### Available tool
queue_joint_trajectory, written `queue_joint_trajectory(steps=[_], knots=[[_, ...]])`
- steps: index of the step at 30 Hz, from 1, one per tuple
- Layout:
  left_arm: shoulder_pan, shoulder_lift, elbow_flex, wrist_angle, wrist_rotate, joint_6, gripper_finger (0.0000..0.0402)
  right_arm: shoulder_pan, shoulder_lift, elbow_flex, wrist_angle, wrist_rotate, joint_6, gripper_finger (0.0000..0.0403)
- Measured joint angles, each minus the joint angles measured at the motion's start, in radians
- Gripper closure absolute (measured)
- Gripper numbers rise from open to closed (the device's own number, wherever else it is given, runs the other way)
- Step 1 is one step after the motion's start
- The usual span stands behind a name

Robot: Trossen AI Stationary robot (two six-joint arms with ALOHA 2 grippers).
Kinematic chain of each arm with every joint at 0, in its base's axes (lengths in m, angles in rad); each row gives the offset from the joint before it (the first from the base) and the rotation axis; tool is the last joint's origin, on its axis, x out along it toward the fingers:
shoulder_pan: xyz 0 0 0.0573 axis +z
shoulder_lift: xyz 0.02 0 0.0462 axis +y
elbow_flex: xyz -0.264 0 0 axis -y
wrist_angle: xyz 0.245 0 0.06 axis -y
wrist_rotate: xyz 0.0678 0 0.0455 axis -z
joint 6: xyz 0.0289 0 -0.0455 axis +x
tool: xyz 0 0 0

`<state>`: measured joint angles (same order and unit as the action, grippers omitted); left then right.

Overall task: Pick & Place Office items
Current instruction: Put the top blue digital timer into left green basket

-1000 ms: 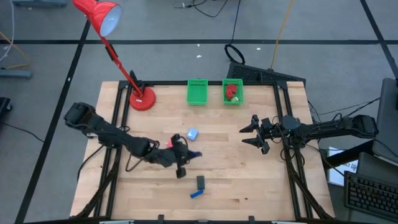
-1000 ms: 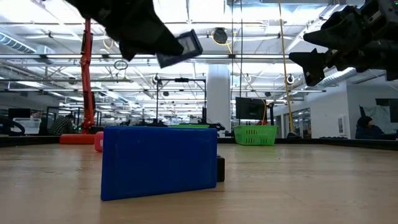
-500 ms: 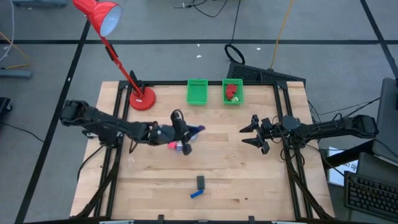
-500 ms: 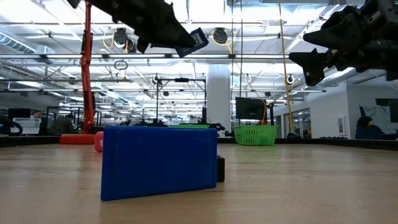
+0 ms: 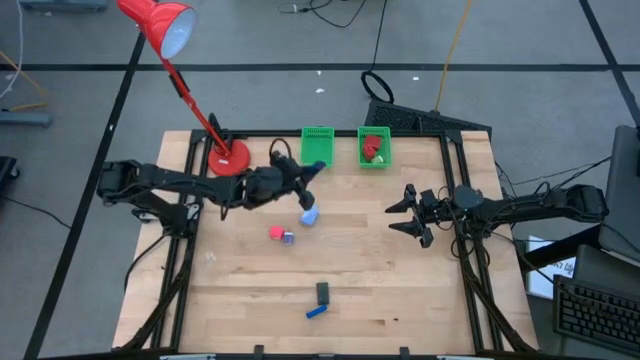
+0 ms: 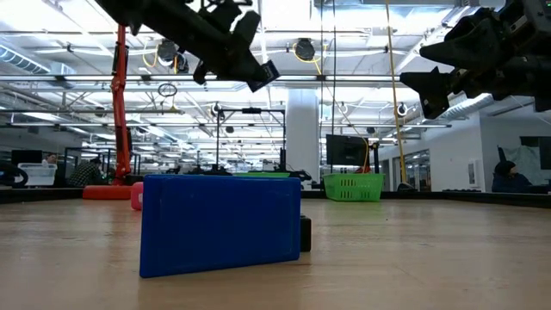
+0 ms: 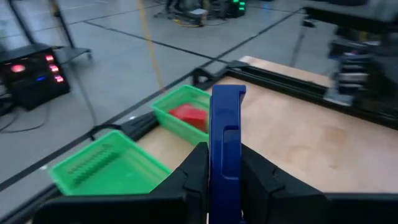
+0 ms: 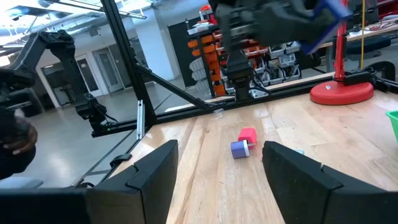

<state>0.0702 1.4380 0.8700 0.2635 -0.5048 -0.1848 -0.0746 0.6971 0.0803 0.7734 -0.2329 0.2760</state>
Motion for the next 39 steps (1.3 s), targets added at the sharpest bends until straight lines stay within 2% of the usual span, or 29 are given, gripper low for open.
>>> queue_joint_trajectory(steps=[5, 13, 18, 29, 35, 39], knots=[[0.074, 0.0, 0.0, 0.0, -0.005, -0.003, 0.0335, 0.0, 0.0, 0.0, 0.0, 0.0, -0.001, 0.0179], [0.187, 0.001, 0.0, 0.058, -0.012, -0.028, 0.035, 0.0, 0.0, 0.0, 0.0, 0.004, -0.008, 0.0179], [0.24, 0.007, 0.0, 0.047, -0.012, -0.046, 0.0341, 0.0, 0.0, 0.0, 0.0, 0.054, -0.029, 0.0179], [0.318, 0.187, 0.0, 0.081, 0.061, -0.135, 0.035, -0.003, 0.004, 0.0, 0.001, 0.053, -0.035, 0.0179], [0.341, 0.288, 0.0, 0.086, 0.122, -0.196, 0.0335, -0.002, 0.006, 0.0, 0.001, 0.053, -0.034, 0.0179], [0.341, 0.326, 0.0, 0.121, 0.139, -0.199, 0.0348, -0.002, 0.005, 0.0, 0.0, 0.053, -0.034, 0.0179]])
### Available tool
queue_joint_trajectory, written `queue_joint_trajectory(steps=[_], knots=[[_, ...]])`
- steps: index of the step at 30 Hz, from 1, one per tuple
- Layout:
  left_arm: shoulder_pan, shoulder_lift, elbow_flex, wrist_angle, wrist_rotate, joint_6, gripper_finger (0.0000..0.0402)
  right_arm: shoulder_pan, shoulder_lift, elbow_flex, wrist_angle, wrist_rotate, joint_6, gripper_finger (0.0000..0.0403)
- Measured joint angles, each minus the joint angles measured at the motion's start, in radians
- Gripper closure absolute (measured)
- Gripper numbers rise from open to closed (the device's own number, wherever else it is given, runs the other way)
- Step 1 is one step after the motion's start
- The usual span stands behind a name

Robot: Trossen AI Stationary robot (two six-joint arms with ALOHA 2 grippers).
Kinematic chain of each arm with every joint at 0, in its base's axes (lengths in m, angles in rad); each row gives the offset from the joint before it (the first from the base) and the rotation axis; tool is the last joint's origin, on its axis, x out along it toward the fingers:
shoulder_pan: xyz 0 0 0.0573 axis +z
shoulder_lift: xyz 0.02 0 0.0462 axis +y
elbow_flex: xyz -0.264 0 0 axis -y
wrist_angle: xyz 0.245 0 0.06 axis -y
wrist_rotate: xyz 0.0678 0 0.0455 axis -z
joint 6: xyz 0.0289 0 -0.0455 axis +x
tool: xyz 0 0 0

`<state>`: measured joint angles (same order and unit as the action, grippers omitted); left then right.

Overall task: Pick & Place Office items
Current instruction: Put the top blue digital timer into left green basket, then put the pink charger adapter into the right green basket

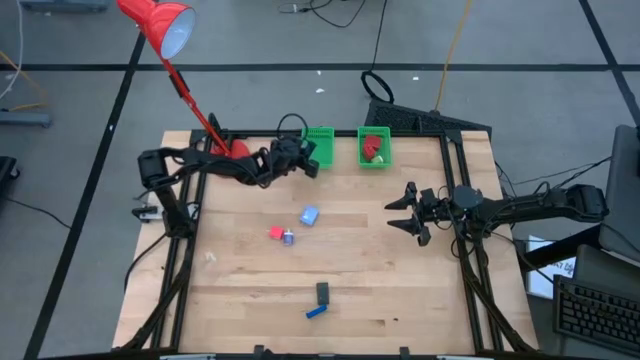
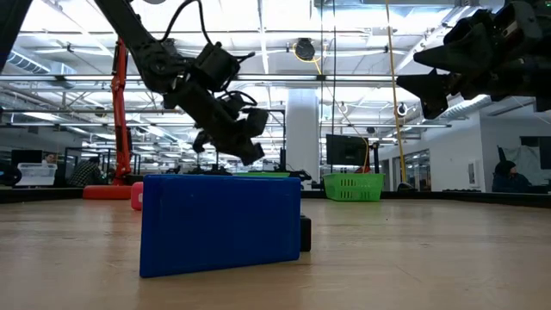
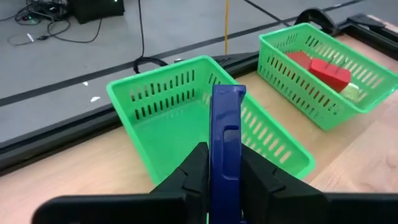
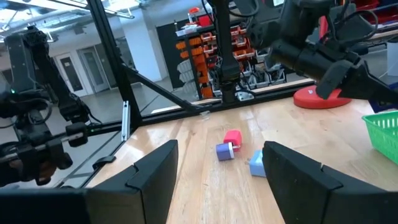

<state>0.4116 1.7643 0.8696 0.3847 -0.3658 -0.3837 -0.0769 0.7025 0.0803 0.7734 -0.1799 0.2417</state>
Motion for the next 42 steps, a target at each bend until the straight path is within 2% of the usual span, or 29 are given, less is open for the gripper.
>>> queue_joint_trajectory(steps=[4, 12, 25, 34, 42], knots=[[0.001, 0.01, 0.0, 0.021, -0.003, 0.001, 0.035, 0.0, 0.0, 0.0, 0.0, 0.0, 0.0, 0.0179], [0.001, 0.01, 0.0, 0.018, -0.028, 0.02, 0.0306, 0.0, 0.0, 0.0, 0.0, 0.0, 0.0, 0.0179], [-0.001, 0.004, 0.0, 0.023, -0.013, 0.022, 0.0301, 0.0, 0.0, 0.0, 0.0, 0.0, 0.0, 0.0179], [-0.021, -0.147, 0.0, -0.041, 0.204, 0.1, 0.03, 0.0, 0.0, 0.0, -0.002, 0.0, 0.0, 0.0179], [-0.132, -0.304, 0.0, -0.289, 0.22, 0.121, 0.03, 0.0, 0.0, 0.0, -0.008, 0.0, 0.007, 0.0179]])
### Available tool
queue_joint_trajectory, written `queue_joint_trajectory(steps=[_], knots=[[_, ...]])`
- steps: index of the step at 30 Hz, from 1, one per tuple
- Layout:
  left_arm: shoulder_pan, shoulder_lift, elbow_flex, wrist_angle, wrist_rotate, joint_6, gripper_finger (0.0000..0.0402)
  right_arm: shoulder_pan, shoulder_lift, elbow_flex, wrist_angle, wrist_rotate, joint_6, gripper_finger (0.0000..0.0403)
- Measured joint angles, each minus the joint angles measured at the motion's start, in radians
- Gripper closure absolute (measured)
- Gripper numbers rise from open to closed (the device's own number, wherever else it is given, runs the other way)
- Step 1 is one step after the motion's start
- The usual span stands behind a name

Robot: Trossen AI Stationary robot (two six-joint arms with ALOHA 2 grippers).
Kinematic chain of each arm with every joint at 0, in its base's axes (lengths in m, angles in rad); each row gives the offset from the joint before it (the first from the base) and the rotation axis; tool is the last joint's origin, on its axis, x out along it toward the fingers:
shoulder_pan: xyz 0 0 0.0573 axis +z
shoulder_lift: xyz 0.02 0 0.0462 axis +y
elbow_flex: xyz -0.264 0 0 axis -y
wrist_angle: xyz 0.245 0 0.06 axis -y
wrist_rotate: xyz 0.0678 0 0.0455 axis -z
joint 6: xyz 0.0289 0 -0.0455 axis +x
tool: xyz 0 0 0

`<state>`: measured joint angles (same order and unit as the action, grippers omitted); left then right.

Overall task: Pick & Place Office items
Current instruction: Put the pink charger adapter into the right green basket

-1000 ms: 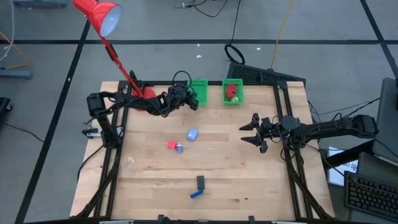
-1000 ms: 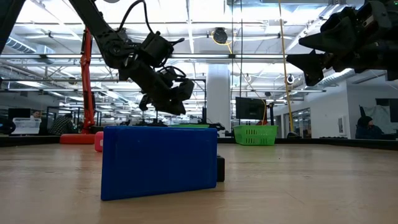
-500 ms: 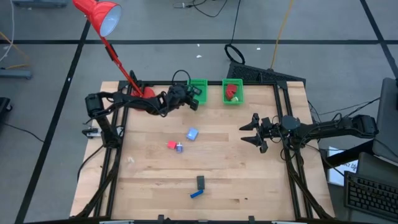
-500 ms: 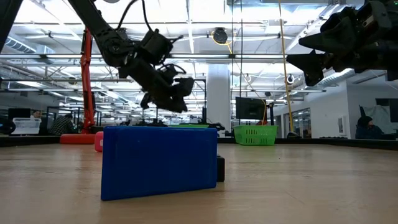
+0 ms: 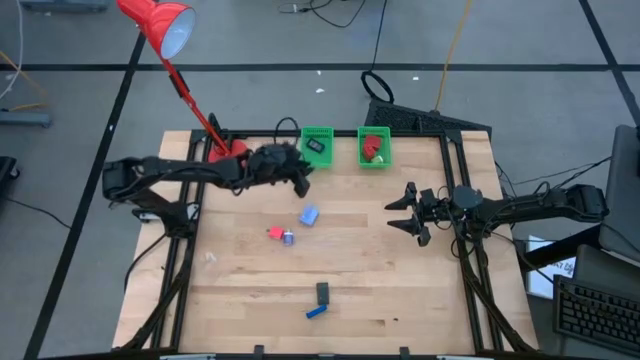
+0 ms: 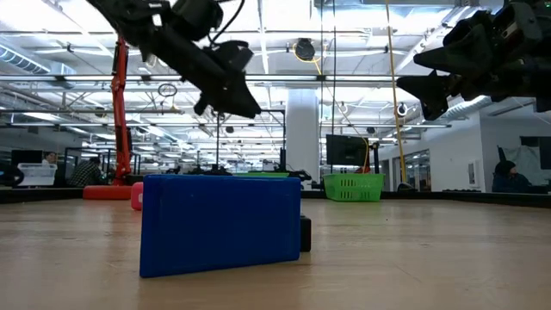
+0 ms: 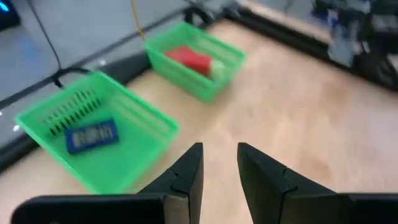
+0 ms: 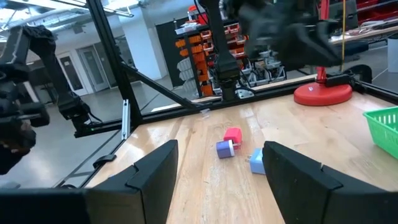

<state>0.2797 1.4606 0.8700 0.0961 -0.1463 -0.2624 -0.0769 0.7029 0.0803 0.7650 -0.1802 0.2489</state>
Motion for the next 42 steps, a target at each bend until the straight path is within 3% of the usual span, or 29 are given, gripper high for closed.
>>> queue_joint_trajectory(steps=[7, 22, 32, 36, 42], knots=[[-0.126, -0.055, 0.0, -0.263, 0.0, -0.055, 0.03, 0.0, 0.0, 0.0, -0.011, 0.0, 0.001, 0.0179], [-0.376, -0.055, -0.001, -0.596, -0.064, -0.164, 0.03, 0.0, 0.0, 0.0, -0.014, 0.0, 0.021, 0.0179], [-0.442, -0.055, -0.109, -0.623, -0.062, -0.194, 0.0297, 0.0, 0.0, 0.0, -0.014, 0.0, 0.024, 0.0179], [-0.437, -0.055, -0.134, -0.623, -0.096, -0.238, 0.0271, 0.0, 0.0, 0.0, -0.014, 0.0, 0.024, 0.0179], [-0.436, -0.055, -0.147, -0.615, -0.132, -0.201, 0.0196, 0.0, 0.0, 0.0, -0.014, 0.0, 0.024, 0.0179]])
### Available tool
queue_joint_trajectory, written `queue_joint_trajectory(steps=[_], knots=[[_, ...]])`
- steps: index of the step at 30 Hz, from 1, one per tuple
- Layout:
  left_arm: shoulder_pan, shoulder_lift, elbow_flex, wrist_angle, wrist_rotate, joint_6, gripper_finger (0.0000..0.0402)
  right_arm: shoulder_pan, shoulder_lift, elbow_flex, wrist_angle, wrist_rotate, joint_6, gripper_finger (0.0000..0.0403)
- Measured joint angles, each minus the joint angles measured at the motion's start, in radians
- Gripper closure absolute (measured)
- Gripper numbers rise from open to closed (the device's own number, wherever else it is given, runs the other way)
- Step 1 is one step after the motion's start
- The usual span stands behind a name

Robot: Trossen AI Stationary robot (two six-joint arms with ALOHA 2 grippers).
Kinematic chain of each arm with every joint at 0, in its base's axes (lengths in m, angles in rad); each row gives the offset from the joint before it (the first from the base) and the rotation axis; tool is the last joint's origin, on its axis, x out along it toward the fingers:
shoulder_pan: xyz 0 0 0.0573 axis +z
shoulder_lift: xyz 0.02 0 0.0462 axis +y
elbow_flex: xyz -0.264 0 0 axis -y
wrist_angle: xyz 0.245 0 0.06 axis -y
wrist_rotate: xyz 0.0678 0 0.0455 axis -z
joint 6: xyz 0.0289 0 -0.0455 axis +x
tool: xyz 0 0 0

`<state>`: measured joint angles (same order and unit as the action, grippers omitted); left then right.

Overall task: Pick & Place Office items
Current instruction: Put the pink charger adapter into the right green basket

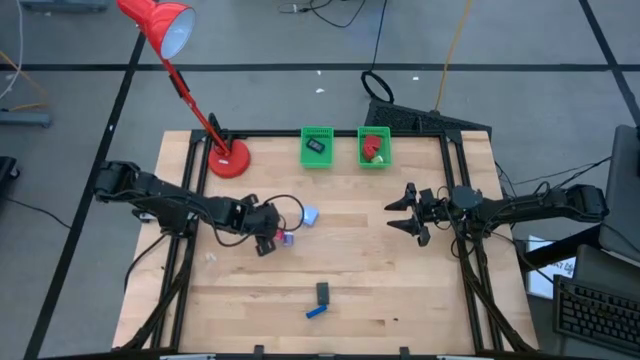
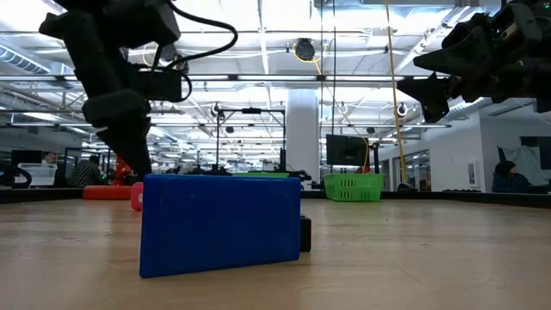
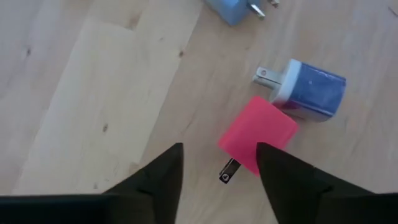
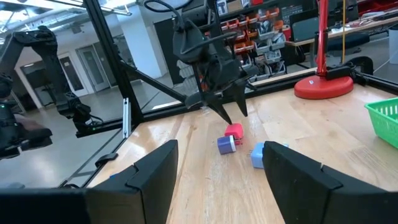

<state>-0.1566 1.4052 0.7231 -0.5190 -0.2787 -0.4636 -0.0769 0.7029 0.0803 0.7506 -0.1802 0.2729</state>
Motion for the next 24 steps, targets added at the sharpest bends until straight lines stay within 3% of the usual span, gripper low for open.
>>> queue_joint_trajectory(steps=[4, 9, 15, 24], knots=[[-0.005, 0.0, 0.0, 0.01, 0.025, 0.078, 0.0158, 0.0, 0.0, 0.0, 0.0, 0.0, 0.0, 0.0179], [-0.016, 0.006, 0.0, 0.021, 0.055, 0.166, 0.0138, 0.0, 0.0, 0.0, 0.0, 0.0, 0.0, 0.0179], [-0.016, 0.061, 0.0, 0.105, 0.069, 0.185, 0.0147, 0.0, 0.0, 0.0, 0.0, -0.003, 0.0, 0.0179], [-0.016, 0.158, 0.0, 0.106, 0.073, 0.191, 0.0177, 0.0, 0.0, 0.0, 0.0, -0.003, 0.003, 0.0179]])
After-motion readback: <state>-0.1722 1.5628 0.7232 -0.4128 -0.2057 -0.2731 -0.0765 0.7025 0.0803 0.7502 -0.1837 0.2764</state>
